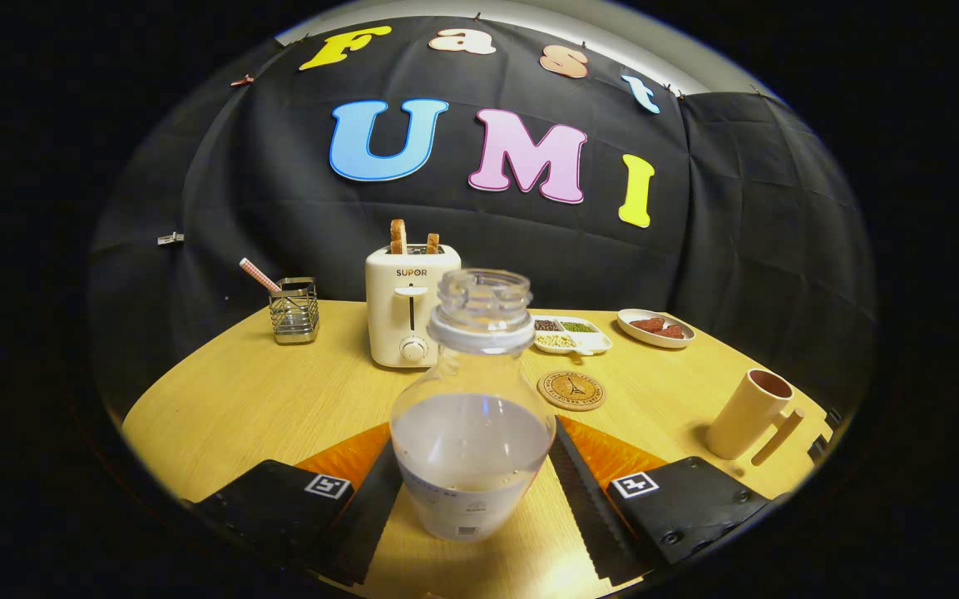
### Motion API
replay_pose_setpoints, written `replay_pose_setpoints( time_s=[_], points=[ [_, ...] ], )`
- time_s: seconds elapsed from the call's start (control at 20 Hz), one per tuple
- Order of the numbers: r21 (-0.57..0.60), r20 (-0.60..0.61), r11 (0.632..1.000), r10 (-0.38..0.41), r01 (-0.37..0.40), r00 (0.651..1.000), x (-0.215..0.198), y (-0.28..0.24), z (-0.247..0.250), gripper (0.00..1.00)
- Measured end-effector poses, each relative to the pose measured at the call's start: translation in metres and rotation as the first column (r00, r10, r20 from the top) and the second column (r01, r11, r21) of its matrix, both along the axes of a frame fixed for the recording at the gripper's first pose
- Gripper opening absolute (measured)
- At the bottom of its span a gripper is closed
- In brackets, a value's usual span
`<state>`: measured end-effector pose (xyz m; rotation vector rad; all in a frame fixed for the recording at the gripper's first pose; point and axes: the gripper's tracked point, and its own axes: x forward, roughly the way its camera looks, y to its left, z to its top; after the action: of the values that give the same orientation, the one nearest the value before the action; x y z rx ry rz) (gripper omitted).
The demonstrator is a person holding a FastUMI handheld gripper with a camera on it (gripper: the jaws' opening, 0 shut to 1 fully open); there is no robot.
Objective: Take the bottle from table, then pour the juice into the cup, finally place the bottle on the coaster
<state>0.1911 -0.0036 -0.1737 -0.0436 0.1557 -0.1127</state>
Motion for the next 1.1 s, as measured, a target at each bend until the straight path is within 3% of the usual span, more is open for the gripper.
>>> replay_pose_setpoints(
  time_s=[0.2,0.3,0.45,0.6,0.85,1.1],
  points=[
    [-0.024,0.003,1.0,0.015,-0.015,1.0,0.009,0.004,-0.006,0.95],
    [-0.021,0.013,1.0,-0.004,0.004,1.0,0.01,0.0,-0.005,0.84],
    [0.015,0.008,1.0,0.021,-0.021,1.0,0.011,0.006,-0.006,0.81],
    [0.024,0.004,0.994,0.104,-0.104,0.995,0.012,0.018,-0.006,0.79],
    [0.033,-0.028,0.995,0.096,-0.095,0.995,0.006,0.011,-0.007,0.75],
    [0.11,-0.014,0.992,0.069,-0.067,0.998,-0.005,-0.013,0.025,0.75]
  ],
)
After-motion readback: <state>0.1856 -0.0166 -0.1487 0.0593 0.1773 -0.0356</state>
